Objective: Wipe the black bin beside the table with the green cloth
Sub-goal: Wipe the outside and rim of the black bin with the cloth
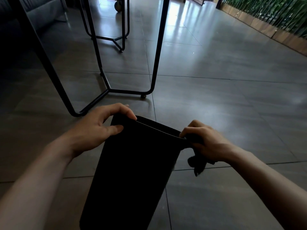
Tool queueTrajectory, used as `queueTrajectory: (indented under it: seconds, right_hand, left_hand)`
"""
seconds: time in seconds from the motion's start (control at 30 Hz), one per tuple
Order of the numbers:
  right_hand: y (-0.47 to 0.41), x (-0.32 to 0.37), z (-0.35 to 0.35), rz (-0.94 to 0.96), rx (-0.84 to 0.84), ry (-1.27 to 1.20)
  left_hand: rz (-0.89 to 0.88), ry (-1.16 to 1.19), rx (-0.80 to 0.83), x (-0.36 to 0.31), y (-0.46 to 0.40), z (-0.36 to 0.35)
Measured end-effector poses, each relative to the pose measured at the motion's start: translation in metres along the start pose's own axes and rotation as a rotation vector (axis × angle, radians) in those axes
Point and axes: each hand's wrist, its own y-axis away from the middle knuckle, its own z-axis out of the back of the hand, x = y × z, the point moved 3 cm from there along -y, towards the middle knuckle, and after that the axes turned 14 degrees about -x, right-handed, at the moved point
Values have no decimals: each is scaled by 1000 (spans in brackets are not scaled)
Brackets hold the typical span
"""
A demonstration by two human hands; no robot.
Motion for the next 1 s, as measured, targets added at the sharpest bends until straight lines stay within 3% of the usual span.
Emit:
queueTrajectory:
  seconds: [0.17,0.33,0.43,0.5,0.6,0.7,0.83,1.0]
  right_hand:
    - [10,33,12,130,-54,-32]
    - [7,74,32,220,-185,154]
    - [1,90,34,207,-199,255]
    - [-4,99,31,189,-222,293]
    - [-7,106,22,160,-301,291]
    - [-2,103,13,104,-433,51]
    - [13,97,6,-46,-529,-588]
    - [13,119,-6,80,-796,-690]
  left_hand:
    - [-7,-22,-239,23,-7,8]
    - [-80,-63,-388,17,-7,4]
    - [-253,-171,-273,-8,4,-17]
    - [-324,-374,-153,-17,12,-33]
    - [-348,-548,-128,-17,13,-35]
    - [-288,-520,-187,-9,11,-23]
    - [-178,-499,-234,12,9,-8]
    - [-142,-463,-210,26,10,0]
